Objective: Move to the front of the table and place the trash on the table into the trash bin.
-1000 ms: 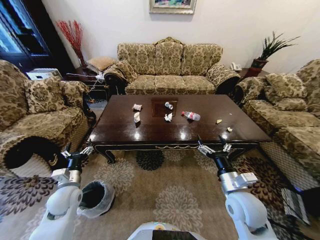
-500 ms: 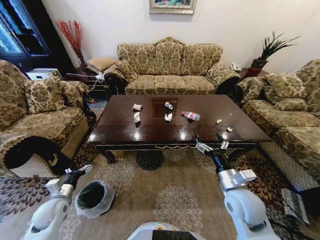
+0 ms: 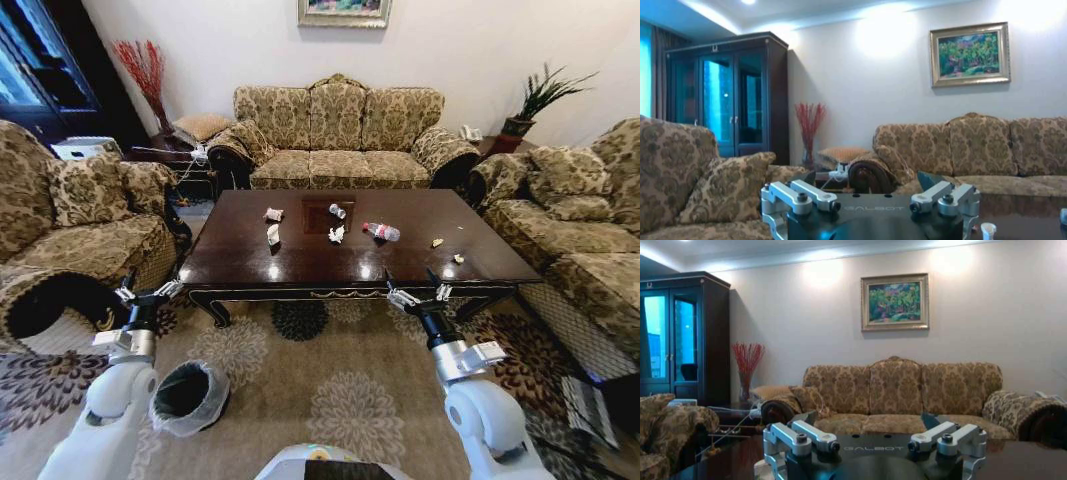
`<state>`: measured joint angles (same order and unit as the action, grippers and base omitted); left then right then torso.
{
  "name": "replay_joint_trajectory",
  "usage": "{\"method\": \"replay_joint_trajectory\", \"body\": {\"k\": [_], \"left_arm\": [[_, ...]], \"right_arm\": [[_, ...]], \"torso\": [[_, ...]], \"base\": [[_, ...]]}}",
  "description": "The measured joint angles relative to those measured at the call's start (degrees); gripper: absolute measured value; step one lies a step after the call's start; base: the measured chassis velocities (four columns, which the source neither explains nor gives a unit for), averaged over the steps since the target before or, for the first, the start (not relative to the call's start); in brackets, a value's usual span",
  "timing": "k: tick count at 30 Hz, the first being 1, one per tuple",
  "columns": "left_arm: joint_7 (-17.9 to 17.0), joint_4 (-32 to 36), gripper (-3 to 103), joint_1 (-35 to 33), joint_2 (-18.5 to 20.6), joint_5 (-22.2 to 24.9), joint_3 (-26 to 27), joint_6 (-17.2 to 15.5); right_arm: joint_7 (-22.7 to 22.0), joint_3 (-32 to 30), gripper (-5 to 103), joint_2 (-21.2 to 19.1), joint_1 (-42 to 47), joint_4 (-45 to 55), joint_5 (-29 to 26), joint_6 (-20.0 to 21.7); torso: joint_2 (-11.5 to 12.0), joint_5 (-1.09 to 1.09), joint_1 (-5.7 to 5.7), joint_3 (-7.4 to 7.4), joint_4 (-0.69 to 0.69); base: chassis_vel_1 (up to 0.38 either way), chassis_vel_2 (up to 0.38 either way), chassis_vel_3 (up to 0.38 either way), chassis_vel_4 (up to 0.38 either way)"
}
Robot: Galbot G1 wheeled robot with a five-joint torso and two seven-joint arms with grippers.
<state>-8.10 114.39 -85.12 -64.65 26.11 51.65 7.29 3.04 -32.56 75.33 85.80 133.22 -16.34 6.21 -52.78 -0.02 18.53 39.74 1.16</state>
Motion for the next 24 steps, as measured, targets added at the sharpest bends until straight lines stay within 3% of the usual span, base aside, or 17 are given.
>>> {"method": "replay_joint_trajectory", "body": {"k": [2, 5, 8, 16, 19, 23, 24], "left_arm": [[-0.47, 0.29, 100, 0.01, 0.09, -1.51, 0.54, 0.64], [-2.68, 1.71, 100, 0.02, 0.54, -8.98, 3.33, 3.60], [-3.64, 2.37, 100, 0.00, 0.74, -12.36, 4.56, 4.96], [-3.73, 2.46, 100, -0.08, 0.76, -13.01, 4.80, 5.15], [-2.09, 2.13, 100, -0.66, 0.81, -12.81, 5.04, 4.35], [5.91, -0.23, 100, -3.42, 0.88, -10.70, 5.85, -0.56], [5.91, -0.23, 100, -3.42, 0.88, -10.70, 5.85, -0.56]], "right_arm": [[-0.08, -0.12, 100, -0.17, 0.08, 0.24, -0.09, 0.17], [-0.41, -0.30, 100, -0.36, 0.36, 0.66, -0.18, 0.28], [-1.02, 0.10, 100, -0.31, 0.74, 1.44, -1.41, 1.20], [-2.53, -1.04, 100, -0.37, 2.17, 3.80, -5.86, 4.03], [-2.56, -1.71, 100, -0.77, 2.48, 4.08, -6.81, 4.35], [-0.90, -2.02, 100, -0.98, 2.56, 3.10, -5.45, 3.01], [-0.90, -2.02, 100, -0.98, 2.56, 3.10, -5.45, 3.01]], "torso": [[0.00, 0.00, 0.00, 0.00, 0.00], [0.00, 0.03, 0.00, 0.00, 0.00], [0.00, 0.05, 0.00, -0.01, 0.00], [0.00, 0.02, 0.00, 0.00, 0.00], [0.00, 0.04, 0.00, -0.01, -0.01], [0.00, 0.02, 0.00, -0.01, 0.00], [0.00, 0.02, 0.00, -0.01, 0.00]], "base": [[0.000, 0.000, 0.000, 0.000], [0.000, 0.000, 0.000, 0.000], [0.000, 0.000, 0.000, 0.000], [0.000, 0.000, 0.000, 0.000], [0.000, 0.000, 0.000, 0.000], [0.000, 0.000, 0.000, 0.000], [0.000, 0.000, 0.000, 0.000]]}}
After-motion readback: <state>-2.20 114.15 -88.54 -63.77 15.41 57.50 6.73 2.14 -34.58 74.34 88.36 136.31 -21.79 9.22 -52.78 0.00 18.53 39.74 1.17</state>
